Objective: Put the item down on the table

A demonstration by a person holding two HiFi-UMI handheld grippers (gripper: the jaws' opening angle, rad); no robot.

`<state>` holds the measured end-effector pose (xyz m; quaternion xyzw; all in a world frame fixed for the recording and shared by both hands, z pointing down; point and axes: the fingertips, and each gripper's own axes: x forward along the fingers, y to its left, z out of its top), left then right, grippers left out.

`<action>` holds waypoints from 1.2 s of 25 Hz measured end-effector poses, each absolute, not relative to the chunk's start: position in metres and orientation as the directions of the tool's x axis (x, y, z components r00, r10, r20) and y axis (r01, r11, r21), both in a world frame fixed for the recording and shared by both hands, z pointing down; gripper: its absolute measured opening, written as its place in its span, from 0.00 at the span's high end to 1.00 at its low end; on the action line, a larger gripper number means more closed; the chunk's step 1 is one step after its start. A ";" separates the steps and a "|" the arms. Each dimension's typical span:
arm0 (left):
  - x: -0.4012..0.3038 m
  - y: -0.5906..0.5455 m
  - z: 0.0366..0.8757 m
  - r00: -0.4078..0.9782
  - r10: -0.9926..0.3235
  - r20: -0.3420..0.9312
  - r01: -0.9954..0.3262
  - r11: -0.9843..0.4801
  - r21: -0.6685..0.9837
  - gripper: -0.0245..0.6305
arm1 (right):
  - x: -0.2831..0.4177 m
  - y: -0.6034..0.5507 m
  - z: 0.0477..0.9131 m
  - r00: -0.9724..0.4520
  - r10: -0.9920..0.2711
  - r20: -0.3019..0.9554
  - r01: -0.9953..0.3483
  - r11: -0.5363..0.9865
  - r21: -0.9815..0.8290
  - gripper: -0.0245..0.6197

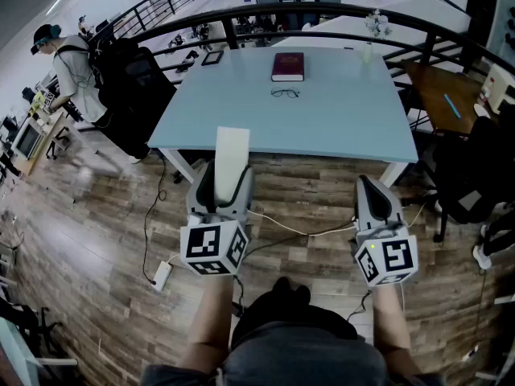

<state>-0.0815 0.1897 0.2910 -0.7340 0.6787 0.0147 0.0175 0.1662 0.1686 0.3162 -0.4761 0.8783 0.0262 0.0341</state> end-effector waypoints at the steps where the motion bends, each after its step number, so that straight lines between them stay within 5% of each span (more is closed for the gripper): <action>1: -0.080 0.189 0.291 0.080 -0.996 -0.045 -0.997 -0.080 -0.005 0.49 | 0.167 0.168 0.316 -0.544 -0.835 -0.085 -0.838 0.545 0.012 0.96; 30: -0.094 0.141 0.282 0.074 -0.992 -0.101 -0.997 -0.073 -0.019 0.49 | 0.143 0.117 0.348 -0.581 -0.813 -0.024 -0.812 0.582 -0.045 0.96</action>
